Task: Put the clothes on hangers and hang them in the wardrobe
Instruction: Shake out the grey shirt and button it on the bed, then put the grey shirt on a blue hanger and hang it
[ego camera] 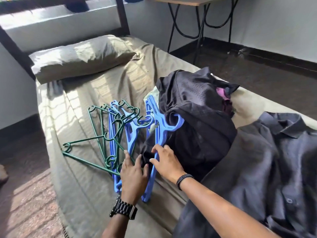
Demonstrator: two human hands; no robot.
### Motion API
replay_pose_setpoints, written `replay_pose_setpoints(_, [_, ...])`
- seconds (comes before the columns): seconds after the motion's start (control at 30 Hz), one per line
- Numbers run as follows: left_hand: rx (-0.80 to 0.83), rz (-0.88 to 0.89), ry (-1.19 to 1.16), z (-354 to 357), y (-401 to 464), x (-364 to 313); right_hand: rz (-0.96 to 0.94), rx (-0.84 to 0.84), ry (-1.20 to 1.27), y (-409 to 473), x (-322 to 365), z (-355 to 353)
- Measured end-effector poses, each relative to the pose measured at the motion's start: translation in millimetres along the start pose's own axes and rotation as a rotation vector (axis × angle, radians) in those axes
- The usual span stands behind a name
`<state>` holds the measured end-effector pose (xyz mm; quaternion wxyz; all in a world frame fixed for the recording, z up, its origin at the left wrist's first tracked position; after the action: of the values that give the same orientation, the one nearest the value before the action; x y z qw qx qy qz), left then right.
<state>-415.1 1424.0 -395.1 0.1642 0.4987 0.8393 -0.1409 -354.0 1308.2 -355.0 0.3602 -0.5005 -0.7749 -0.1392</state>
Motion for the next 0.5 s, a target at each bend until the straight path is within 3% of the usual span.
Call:
replay_pose_setpoints(0.23, [-0.004, -0.022, 0.007, 2.2, 1.8, -2.0, -0.015, -0.228, 0.044, -8.3, 1.3, -14.9])
replay_pose_setpoints(0.43, [0.045, -0.056, 0.014, 3.8, -1.7, -16.1, -0.054, -0.138, -0.455, -27.1, 9.0, -24.8])
replay_pose_setpoints(0.5, [0.051, -0.065, -0.017, 3.1, -1.7, -18.4, -0.138, -0.221, -0.504, -36.6, 15.9, -31.8])
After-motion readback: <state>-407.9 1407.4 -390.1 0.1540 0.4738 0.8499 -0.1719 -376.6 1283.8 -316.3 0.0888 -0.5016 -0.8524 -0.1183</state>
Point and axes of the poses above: each hand's wrist, its own y-axis towards the middle knuckle, its own z-axis out of the palm, x = y × z, the point moved 3 cm from there along y, towards the middle knuckle, and after that the axes turned 2 degrees about -z, right-handed, at the moved point
